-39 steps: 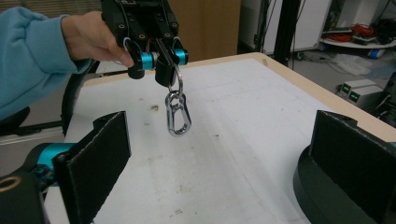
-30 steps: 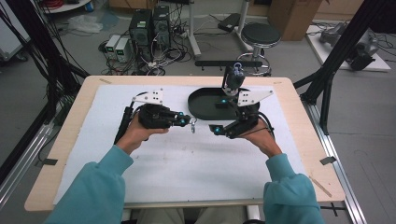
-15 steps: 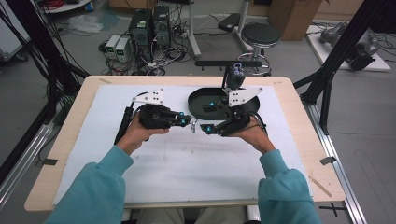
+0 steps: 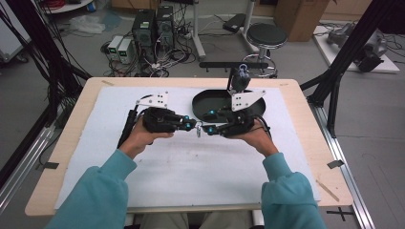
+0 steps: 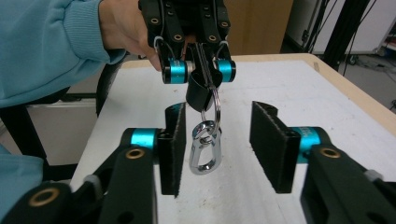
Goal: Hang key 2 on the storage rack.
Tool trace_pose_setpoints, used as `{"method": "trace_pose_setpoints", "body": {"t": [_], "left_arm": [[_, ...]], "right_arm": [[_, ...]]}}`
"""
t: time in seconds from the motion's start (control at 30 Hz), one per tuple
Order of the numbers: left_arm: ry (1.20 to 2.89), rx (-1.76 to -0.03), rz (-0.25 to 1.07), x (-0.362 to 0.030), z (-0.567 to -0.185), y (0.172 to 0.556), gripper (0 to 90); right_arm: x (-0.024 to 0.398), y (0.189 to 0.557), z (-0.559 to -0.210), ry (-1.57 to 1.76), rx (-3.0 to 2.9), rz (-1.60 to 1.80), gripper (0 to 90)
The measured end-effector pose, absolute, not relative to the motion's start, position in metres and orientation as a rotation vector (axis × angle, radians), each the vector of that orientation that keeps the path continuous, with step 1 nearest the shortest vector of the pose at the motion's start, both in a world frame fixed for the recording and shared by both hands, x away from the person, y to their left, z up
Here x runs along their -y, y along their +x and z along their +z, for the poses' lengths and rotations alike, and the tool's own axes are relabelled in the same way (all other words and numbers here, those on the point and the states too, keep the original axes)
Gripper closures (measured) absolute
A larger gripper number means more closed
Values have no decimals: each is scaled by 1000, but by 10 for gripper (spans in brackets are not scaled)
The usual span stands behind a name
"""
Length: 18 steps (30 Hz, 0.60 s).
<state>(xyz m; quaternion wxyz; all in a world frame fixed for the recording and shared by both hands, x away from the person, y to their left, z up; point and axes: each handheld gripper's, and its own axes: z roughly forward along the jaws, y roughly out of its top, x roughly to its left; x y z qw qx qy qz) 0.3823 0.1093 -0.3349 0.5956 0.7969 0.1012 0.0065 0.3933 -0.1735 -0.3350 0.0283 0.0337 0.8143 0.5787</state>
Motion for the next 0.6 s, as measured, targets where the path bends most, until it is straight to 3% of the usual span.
{"method": "trace_pose_setpoints", "body": {"t": [0.17, 0.6], "left_arm": [[1849, -233, 6, -110, -335, 382, 881], [1846, -223, -4, -108, -335, 382, 881]], "right_arm": [[173, 392, -335, 84, -2518, 1806, 654], [171, 391, -336, 62, -2530, 1799, 748]]}}
